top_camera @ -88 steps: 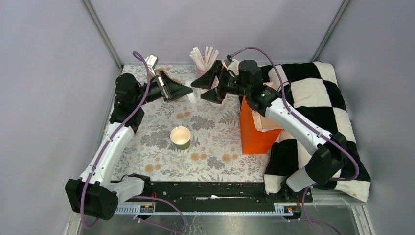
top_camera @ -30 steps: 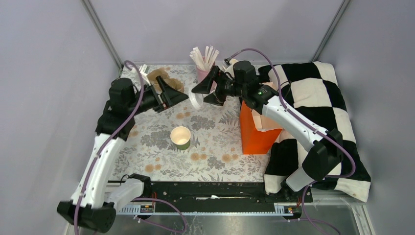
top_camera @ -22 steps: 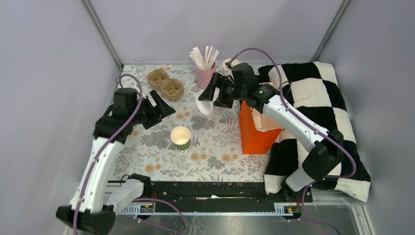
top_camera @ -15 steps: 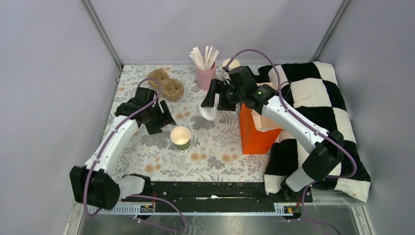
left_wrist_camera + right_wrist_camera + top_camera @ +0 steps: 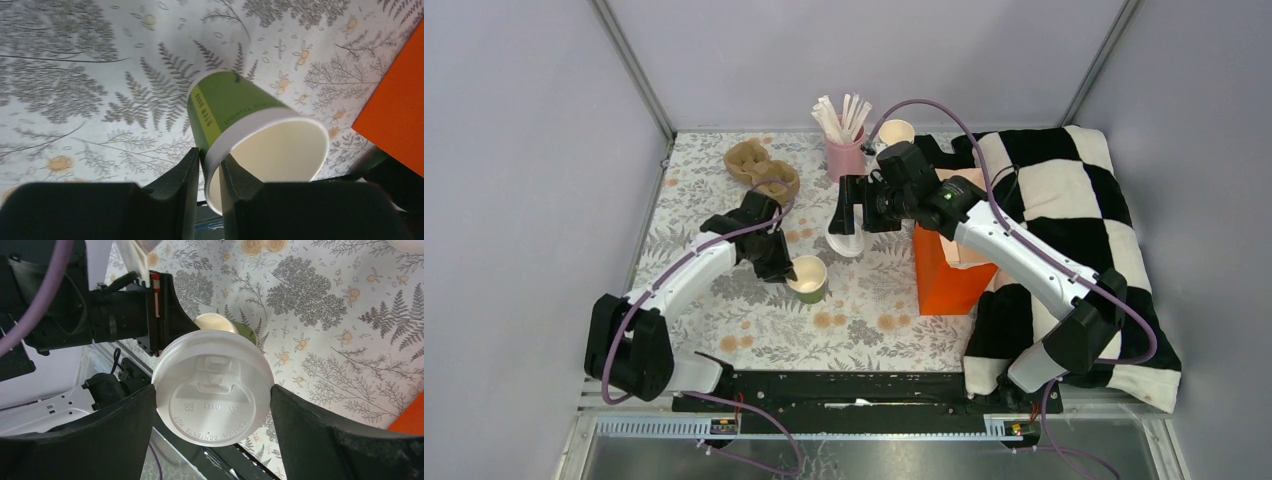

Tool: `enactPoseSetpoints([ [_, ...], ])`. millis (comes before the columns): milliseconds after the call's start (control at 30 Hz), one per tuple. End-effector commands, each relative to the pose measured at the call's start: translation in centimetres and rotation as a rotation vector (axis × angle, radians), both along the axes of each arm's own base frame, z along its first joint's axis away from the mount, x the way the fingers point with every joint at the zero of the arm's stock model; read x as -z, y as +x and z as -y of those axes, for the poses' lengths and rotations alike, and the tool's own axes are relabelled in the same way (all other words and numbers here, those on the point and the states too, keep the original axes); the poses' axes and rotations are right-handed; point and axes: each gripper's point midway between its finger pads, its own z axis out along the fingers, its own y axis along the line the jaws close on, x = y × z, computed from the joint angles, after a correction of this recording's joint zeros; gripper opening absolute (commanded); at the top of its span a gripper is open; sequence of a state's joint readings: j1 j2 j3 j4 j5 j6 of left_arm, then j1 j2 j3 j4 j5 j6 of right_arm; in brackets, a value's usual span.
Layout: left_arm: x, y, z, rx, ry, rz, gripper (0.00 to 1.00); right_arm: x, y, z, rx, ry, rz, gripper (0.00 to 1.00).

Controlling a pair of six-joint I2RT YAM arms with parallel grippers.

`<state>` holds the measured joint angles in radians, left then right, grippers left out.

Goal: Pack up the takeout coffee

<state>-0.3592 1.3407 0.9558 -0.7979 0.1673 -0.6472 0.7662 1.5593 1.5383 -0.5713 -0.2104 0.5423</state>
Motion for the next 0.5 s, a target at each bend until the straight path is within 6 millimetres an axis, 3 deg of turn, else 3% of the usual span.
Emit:
enactPoseSetpoints([
  [0, 0.0, 1.2, 3.4, 0.048, -0.078, 0.039, 0.22, -1.6, -0.4, 1.0, 0.001, -0.016, 0.075, 0.88],
  [233, -0.1, 1.9, 7.6, 0.15, -0.105, 0.039, 0.22, -0.3, -1.2, 1.8, 0.003, -0.082, 0.082, 0.88],
  [333, -0.5, 2.1, 8.4, 0.172, -0.105, 0.046, 0.24, 0.5, -1.5, 1.9, -0.002, -0.117, 0.081, 0.88],
  [467, -1.8, 2.2, 8.4, 0.18, -0.114, 0.082, 0.4, 1.1, -1.6, 2.7, 0.017, -0.152, 0.087, 0.89],
])
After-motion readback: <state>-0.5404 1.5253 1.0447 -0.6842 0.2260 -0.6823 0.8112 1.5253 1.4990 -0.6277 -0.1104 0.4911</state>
